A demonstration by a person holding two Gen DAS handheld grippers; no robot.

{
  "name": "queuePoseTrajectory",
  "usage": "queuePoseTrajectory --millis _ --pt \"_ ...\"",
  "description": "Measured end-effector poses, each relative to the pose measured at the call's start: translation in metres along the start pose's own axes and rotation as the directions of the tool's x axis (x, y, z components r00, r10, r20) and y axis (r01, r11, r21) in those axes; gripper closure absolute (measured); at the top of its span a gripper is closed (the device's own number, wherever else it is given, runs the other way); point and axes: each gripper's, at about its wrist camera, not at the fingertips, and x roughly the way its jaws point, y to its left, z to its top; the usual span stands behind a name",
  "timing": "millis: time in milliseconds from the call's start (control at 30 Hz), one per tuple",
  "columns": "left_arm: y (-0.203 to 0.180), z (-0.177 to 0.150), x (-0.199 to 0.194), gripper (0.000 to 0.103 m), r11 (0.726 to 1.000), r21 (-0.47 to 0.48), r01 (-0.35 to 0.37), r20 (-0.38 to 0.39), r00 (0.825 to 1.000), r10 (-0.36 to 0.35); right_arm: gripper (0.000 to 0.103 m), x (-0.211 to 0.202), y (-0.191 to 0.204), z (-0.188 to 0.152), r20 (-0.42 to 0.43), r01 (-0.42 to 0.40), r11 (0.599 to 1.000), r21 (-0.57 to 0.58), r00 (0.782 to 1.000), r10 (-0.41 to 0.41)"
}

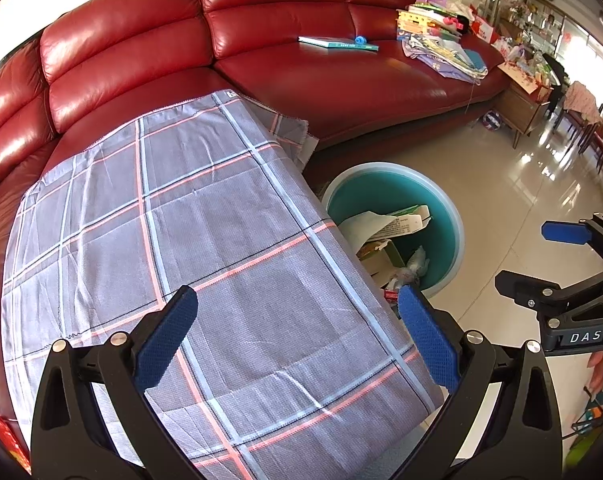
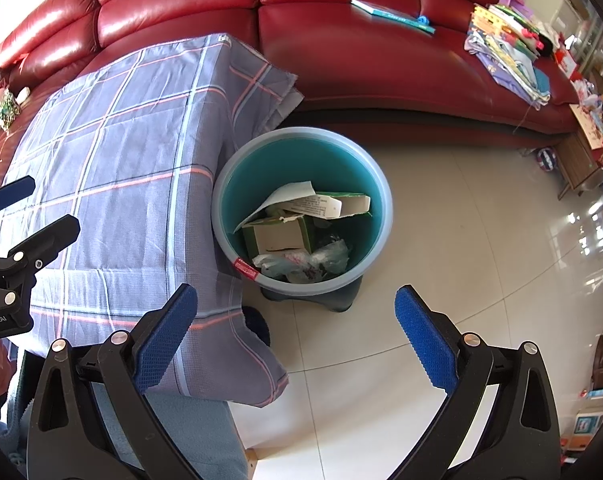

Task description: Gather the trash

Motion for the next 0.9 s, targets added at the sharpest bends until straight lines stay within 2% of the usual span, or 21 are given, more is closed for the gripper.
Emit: queuePoseTrajectory --millis 100,333,900 --pt "-0.0004 0.0002 0.0002 0.007 1.000 -0.001 -0.007 -0.002 1.000 0.007 0.004 0.0000 -0.0003 0.0003 0.001 -0.001 1.000 0.001 1.000 0.001" --pt "0.0043 -0.0010 0.0070 0.007 0.999 -0.027 0.029 -0.042 0.999 -0.030 0.004 -0.0009 -0.0028 0.0007 0.004 0.008 1.000 0.008 1.000 -0.008" --pt "0.0070 -0.0019 0.0042 0.007 0.999 -0.039 0.000 -0.037 0.999 -0.002 0.004 -0.0022 -0.0016 0.0007 0.003 0.010 1.000 0.011 1.000 -0.010"
